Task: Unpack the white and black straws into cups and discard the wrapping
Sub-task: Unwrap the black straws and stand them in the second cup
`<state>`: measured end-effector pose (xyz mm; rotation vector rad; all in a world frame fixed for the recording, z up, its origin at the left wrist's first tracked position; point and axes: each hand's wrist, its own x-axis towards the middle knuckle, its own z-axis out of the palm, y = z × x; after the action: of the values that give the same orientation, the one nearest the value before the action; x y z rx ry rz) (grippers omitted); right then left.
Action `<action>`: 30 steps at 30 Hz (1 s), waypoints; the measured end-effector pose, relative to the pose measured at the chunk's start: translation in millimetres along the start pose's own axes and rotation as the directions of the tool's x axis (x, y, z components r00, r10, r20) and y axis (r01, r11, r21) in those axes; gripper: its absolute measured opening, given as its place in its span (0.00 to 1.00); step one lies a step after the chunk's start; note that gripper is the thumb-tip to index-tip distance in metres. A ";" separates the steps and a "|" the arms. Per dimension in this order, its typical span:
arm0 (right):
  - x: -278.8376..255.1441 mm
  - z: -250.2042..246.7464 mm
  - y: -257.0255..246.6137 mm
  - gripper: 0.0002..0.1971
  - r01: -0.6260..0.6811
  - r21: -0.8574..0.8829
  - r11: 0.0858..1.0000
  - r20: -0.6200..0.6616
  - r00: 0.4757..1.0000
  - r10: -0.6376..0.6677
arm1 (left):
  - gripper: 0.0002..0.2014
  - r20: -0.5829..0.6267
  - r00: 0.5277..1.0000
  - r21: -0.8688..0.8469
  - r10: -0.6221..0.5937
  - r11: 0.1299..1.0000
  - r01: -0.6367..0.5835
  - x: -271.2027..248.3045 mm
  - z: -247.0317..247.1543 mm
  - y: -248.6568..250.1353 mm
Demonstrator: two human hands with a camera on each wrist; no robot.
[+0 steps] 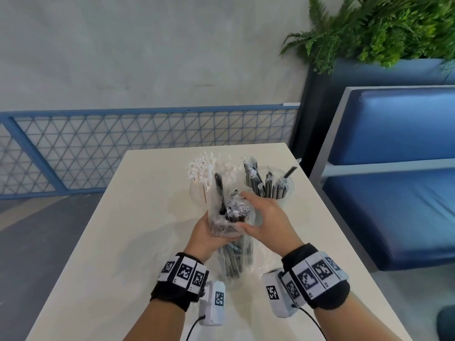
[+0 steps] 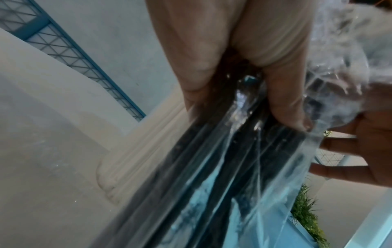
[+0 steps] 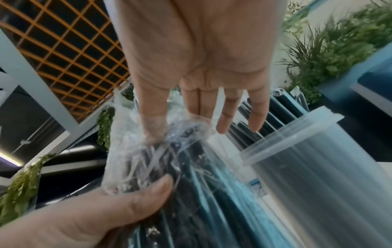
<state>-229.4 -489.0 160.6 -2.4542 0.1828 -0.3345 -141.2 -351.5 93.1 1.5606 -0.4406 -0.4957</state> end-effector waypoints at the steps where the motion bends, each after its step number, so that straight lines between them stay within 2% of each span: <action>1: 0.6 1.8 -0.2 0.40 0.007 -0.005 1.000 0.047 0.999 -0.007 | 0.28 0.007 1.000 -0.013 -0.006 1.000 0.006 -0.9 0.3 1.1; 4: 3.2 5.0 0.6 0.42 0.002 0.056 0.998 0.053 0.999 -0.005 | 0.29 0.042 0.999 -0.029 0.026 0.999 -0.024 -2.6 1.3 1.0; 8: 4.7 10.6 5.9 0.32 -0.049 0.192 0.980 0.030 0.999 0.045 | 0.30 0.049 0.998 -0.012 0.048 0.999 -0.047 -3.5 -0.9 -3.0; 11: 3.7 15.1 5.8 0.30 -0.034 0.232 0.972 0.052 0.998 0.022 | 0.30 0.050 0.998 -0.021 0.048 0.999 -0.047 -4.2 -2.4 -1.9; 15: 7.9 19.7 6.6 0.27 -0.088 0.196 0.977 -0.014 0.996 0.093 | 0.39 0.056 0.998 0.004 0.042 0.999 -0.042 -3.6 -2.6 -1.8; 19: 4.6 25.0 7.8 0.19 -0.155 0.337 0.929 -0.087 0.977 0.195 | 0.45 -0.009 1.000 -0.028 0.022 0.999 -0.022 0.3 5.2 0.0; 21: 3.3 24.4 6.9 0.16 -0.161 0.323 0.932 -0.170 0.959 0.225 | 0.42 -0.013 1.000 -0.022 0.025 0.999 -0.026 1.7 7.0 -0.1; 24: 0.7 15.6 -1.4 0.21 -0.113 0.304 0.946 -0.282 0.938 0.202 | 0.34 -0.025 0.997 -0.035 0.067 0.997 -0.068 0.7 8.4 3.0; 26: -0.8 8.4 -7.3 0.23 -0.071 0.304 0.950 -0.314 0.934 0.170 | 0.30 -0.018 0.996 -0.048 0.083 0.995 -0.084 1.5 8.5 6.2; 28: -1.3 0.8 -10.0 0.20 -0.028 0.325 0.945 -0.334 0.932 0.142 | 0.24 0.009 0.996 -0.048 0.092 0.995 -0.092 2.0 9.0 6.8; 30: -0.9 -8.9 -13.5 0.15 0.031 0.389 0.921 -0.345 0.932 0.114 | 0.23 0.013 0.997 -0.047 0.080 0.996 -0.079 2.0 8.8 3.8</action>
<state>-232.2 -483.5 175.5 -1.9737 0.2952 -0.7331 -144.5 -360.1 96.5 1.4894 -0.4972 -0.4530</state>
